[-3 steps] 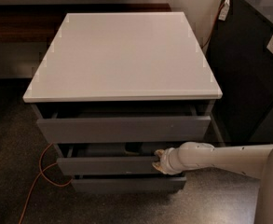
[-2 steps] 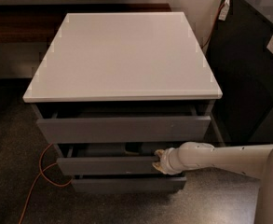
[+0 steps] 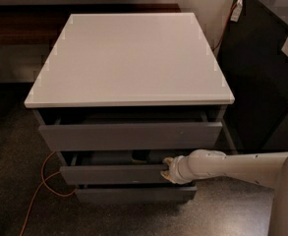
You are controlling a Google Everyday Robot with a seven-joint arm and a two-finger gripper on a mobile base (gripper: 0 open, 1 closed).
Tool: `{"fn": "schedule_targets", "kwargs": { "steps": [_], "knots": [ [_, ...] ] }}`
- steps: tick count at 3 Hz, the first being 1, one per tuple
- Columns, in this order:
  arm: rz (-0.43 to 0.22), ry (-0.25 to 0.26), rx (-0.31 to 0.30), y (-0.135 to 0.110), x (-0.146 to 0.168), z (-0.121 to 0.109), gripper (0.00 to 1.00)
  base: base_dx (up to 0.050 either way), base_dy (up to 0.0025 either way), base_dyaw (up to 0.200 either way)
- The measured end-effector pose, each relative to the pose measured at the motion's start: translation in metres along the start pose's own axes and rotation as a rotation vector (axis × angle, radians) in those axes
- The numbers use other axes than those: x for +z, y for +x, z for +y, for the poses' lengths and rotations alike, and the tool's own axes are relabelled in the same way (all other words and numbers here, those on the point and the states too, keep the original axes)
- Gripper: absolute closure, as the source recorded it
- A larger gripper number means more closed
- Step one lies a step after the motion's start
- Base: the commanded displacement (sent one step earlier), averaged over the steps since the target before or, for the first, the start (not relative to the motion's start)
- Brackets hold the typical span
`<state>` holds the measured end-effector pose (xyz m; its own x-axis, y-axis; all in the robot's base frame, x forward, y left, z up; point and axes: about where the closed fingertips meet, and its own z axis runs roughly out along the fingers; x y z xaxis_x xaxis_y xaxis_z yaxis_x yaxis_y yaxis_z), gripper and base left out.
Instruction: Pick green can from middle drawer and place on counter
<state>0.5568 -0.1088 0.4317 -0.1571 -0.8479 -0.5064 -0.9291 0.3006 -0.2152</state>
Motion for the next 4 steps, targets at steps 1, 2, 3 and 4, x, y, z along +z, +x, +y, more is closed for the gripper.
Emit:
{"fn": "schedule_targets", "kwargs": {
  "steps": [1, 2, 3, 4],
  "knots": [
    [0.0, 0.0, 0.0, 0.0, 0.0, 0.0, 1.0, 0.0, 0.0, 0.0],
    [0.0, 0.0, 0.0, 0.0, 0.0, 0.0001, 0.98, 0.0, 0.0, 0.0],
    [0.0, 0.0, 0.0, 0.0, 0.0, 0.0001, 0.76, 0.0, 0.0, 0.0],
    [0.0, 0.0, 0.0, 0.0, 0.0, 0.0001, 0.53, 0.0, 0.0, 0.0]
  ]
}}
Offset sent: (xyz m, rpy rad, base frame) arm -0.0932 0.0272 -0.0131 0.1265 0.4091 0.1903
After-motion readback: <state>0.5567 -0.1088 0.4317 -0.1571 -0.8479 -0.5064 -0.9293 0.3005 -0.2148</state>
